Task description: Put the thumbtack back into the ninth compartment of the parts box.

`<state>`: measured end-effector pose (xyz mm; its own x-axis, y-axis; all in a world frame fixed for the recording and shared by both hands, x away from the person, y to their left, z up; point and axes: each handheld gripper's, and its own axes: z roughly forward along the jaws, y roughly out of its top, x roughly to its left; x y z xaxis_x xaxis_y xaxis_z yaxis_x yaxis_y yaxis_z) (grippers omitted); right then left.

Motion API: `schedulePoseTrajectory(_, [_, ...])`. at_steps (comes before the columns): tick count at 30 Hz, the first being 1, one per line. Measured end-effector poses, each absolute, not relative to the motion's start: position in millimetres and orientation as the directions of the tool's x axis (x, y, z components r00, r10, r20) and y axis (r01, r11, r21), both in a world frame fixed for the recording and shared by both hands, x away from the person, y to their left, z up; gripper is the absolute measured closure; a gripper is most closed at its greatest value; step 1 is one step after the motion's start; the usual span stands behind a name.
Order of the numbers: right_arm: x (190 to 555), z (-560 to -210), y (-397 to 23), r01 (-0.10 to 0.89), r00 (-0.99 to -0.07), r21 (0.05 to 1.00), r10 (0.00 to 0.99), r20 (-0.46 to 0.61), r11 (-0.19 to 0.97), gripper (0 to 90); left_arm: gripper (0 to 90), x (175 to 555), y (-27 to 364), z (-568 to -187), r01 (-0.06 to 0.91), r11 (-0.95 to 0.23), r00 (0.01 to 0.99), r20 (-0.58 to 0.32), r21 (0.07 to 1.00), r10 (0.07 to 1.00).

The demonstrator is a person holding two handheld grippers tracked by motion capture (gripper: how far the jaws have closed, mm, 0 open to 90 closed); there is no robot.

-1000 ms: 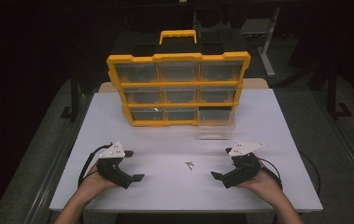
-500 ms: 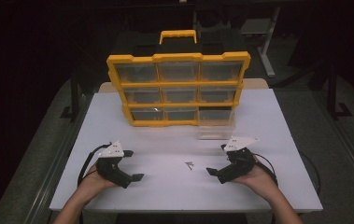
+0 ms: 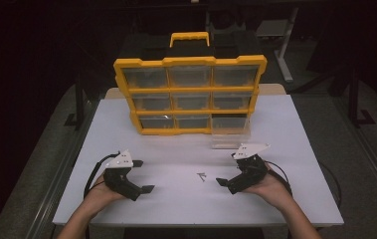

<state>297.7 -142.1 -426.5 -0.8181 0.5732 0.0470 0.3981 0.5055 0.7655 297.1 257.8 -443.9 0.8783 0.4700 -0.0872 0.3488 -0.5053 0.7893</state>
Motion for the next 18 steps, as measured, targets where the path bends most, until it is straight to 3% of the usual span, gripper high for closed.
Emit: schedulePoseTrajectory(18, [307,-424,-119,0.415,-0.834,0.726,0.548,0.063,0.549,0.0,0.0,297,259,-443,0.344,-0.502,0.878,-0.082,0.793,0.472])
